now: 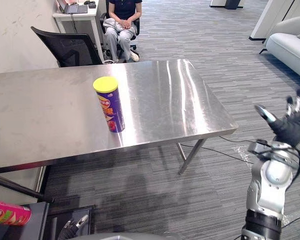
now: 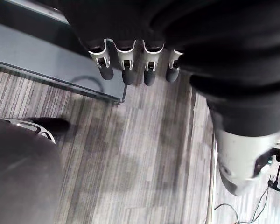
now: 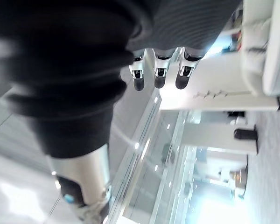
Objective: Put the gum and the chips on the shelf.
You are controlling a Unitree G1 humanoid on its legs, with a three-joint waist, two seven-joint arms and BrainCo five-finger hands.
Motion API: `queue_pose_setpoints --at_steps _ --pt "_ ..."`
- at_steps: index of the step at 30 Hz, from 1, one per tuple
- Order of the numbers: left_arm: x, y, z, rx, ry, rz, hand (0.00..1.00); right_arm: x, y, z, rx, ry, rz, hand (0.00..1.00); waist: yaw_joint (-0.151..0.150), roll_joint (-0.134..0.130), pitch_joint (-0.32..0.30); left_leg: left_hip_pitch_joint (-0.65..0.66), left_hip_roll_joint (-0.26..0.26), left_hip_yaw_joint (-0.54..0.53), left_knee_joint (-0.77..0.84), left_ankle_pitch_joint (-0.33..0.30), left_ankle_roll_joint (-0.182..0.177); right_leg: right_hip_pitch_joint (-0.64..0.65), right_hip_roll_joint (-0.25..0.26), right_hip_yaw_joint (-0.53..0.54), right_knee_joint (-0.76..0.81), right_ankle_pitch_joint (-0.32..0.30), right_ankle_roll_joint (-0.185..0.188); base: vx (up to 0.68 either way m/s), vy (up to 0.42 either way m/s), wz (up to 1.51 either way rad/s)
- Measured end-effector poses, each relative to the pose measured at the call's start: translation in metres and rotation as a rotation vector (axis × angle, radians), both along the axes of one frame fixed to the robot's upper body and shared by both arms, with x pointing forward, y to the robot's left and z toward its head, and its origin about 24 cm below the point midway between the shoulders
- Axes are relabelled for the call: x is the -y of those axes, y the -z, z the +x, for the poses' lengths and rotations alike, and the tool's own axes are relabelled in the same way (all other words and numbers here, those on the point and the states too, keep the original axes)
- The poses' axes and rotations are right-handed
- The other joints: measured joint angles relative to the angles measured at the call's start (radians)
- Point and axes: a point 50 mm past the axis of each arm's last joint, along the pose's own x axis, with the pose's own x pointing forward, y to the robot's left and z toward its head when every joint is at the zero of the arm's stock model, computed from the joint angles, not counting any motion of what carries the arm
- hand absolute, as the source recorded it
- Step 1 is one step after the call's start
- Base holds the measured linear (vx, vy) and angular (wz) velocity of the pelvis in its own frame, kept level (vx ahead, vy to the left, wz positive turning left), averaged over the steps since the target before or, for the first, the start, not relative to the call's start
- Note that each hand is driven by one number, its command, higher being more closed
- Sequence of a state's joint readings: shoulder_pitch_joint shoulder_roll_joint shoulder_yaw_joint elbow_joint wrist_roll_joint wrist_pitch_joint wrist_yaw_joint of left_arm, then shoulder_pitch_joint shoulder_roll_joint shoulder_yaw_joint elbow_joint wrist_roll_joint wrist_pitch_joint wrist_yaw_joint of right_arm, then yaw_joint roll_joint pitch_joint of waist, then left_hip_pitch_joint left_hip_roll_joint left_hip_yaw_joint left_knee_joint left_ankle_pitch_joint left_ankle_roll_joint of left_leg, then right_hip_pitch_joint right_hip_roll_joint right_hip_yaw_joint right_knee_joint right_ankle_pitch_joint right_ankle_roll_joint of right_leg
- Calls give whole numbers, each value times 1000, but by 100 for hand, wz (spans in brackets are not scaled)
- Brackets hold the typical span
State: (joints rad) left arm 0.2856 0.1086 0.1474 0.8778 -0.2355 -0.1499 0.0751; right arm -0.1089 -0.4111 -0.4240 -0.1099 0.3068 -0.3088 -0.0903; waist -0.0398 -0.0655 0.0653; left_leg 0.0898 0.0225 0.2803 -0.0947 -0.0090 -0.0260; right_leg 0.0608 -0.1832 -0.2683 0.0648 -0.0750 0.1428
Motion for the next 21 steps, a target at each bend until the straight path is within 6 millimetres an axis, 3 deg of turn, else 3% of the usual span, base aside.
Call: queue_pose_setpoints --at_steps 3,7,14,18,21 --pt "-1 -1 3 2 19 13 0 -26 -10 21 -22 -191 -89 0 10 -1 -1 0 -5 -21 0 2 3 12 -6 -18 -2 0 0 -9 14 15" --pt "1 0 3 -3 24 10 0 -60 -1 53 -133 -405 -143 0 32 2 -3 -2 -19 -57 0 8 10 33 -15 -59 -18 0 0 -11 9 27" --pt "4 1 2 -15 40 -1 0 -80 27 87 -326 -515 -100 0 78 10 0 -22 -42 -131 0 27 27 62 -31 -133 -30 3 5 -1 14 33" --pt "5 2 -1 -31 41 -11 0 -98 35 98 -360 -565 -76 0 101 18 5 -25 -49 -147 0 32 31 67 -36 -147 -30 3 5 -4 17 14" --pt "5 2 -1 -30 40 -13 0 -100 41 104 -391 -560 -48 0 109 19 18 -33 -53 -164 0 40 33 71 -40 -166 -30 3 5 -10 9 19"
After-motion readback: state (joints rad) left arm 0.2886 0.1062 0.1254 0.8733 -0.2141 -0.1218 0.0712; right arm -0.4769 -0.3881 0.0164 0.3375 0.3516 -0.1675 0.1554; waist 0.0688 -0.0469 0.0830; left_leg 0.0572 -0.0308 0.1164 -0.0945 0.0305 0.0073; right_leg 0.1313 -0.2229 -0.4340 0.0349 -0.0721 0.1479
